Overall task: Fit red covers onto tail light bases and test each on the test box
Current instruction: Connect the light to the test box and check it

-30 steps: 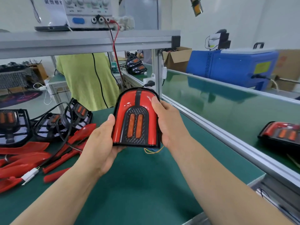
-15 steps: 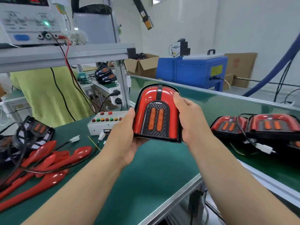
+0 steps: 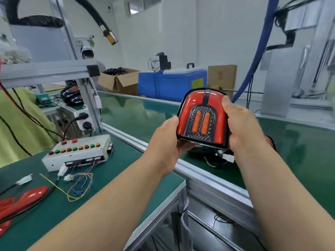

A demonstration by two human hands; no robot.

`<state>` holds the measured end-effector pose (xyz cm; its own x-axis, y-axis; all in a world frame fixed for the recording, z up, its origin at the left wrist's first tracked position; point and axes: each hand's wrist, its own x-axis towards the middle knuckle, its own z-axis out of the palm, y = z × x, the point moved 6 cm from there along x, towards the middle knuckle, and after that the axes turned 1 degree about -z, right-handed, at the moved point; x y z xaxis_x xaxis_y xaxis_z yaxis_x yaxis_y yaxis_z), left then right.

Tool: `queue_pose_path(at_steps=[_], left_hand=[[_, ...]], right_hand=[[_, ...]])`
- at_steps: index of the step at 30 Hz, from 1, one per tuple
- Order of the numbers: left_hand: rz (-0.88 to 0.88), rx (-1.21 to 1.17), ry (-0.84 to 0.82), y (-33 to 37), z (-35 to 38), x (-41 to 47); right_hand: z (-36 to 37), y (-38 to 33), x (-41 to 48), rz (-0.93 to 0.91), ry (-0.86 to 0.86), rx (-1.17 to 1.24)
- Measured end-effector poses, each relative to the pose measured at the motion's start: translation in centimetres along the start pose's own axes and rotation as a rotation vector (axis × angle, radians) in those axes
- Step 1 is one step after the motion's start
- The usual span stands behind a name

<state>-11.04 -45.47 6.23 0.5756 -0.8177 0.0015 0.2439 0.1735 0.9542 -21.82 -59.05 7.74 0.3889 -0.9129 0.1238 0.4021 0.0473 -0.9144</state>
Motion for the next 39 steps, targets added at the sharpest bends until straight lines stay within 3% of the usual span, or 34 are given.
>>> queue_pose_path(at_steps=[14, 33, 39], left_hand=[[-0.129, 0.073, -0.275, -5.2, 13.0, 0.3], [-0.222, 0.186, -0.228, -13.2, 16.8, 1.0], [-0.219, 0.251, -0.205, -14.3, 16.6, 1.3]], right_hand=[[-15.5, -3.9, 1.7, 0.021, 0.284, 0.072], [-25.0, 1.3, 2.2, 0.161, 0.491, -0.068], [-25.4, 1.8, 1.8, 0.174, 0.546, -0.222]])
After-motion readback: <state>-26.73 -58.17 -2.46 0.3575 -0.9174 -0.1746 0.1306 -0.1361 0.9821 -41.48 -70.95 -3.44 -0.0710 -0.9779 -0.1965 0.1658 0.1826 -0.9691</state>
